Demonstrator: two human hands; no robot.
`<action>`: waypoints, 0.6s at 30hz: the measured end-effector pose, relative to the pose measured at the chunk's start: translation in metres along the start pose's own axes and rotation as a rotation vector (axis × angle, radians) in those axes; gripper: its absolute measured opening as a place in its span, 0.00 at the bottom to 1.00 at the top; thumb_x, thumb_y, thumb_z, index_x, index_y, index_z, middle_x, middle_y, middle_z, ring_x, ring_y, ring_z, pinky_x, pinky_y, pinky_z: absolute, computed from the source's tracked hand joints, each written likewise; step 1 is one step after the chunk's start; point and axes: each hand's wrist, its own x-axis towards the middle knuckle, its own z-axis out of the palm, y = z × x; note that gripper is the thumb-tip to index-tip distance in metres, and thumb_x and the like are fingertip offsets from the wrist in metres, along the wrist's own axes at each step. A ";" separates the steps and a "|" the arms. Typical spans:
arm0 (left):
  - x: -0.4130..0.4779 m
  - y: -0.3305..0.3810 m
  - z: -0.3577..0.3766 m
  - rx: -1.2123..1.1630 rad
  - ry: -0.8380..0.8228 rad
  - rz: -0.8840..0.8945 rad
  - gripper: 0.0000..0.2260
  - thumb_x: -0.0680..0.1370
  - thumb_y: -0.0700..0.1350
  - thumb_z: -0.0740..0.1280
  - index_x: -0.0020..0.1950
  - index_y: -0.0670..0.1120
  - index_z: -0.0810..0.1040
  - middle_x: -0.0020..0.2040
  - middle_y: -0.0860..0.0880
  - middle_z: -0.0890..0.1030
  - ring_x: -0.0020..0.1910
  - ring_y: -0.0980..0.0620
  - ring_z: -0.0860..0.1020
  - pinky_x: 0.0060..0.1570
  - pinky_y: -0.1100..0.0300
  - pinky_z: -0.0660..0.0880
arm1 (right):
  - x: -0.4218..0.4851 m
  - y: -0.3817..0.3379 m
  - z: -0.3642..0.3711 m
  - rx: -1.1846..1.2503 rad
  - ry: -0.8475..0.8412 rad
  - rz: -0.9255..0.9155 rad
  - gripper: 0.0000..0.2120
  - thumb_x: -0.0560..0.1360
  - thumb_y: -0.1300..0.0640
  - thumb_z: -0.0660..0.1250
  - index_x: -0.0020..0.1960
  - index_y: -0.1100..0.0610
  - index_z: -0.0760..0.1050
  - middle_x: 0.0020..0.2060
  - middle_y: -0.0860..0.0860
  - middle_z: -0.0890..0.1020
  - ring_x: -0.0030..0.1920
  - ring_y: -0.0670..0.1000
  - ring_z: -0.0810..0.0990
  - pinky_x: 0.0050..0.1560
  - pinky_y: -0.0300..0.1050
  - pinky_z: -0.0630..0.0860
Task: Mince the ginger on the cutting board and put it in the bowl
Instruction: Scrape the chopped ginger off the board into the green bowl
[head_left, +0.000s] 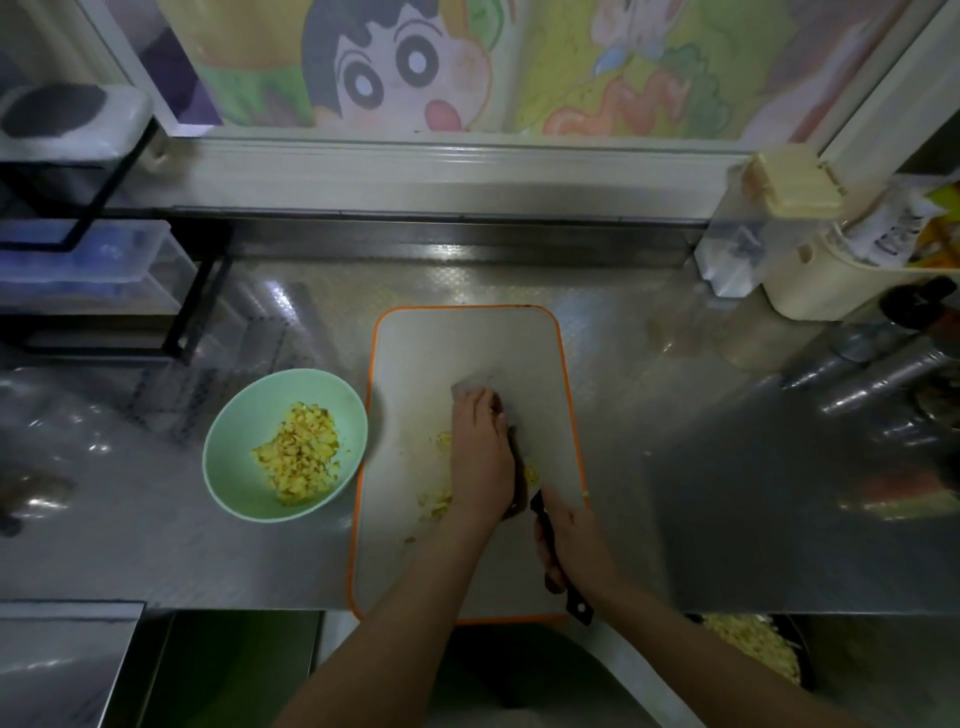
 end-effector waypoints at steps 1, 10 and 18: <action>0.002 0.002 -0.003 0.022 0.015 0.024 0.17 0.81 0.39 0.55 0.68 0.35 0.66 0.70 0.39 0.66 0.73 0.43 0.58 0.71 0.62 0.47 | 0.000 -0.004 0.000 0.001 -0.006 -0.003 0.26 0.81 0.45 0.52 0.28 0.56 0.68 0.18 0.49 0.68 0.18 0.47 0.63 0.21 0.36 0.59; 0.027 0.010 -0.043 0.175 0.202 0.114 0.16 0.78 0.40 0.53 0.59 0.35 0.73 0.59 0.37 0.75 0.65 0.43 0.66 0.70 0.50 0.58 | -0.004 -0.052 0.016 -0.055 -0.091 -0.065 0.26 0.81 0.44 0.53 0.29 0.58 0.69 0.19 0.48 0.70 0.18 0.46 0.66 0.21 0.34 0.62; 0.029 -0.016 -0.106 0.179 0.342 0.032 0.16 0.79 0.40 0.53 0.64 0.36 0.72 0.62 0.38 0.73 0.68 0.38 0.66 0.70 0.47 0.60 | -0.012 -0.080 0.067 -0.108 -0.272 -0.141 0.26 0.82 0.46 0.50 0.31 0.60 0.68 0.21 0.52 0.69 0.18 0.46 0.65 0.21 0.35 0.62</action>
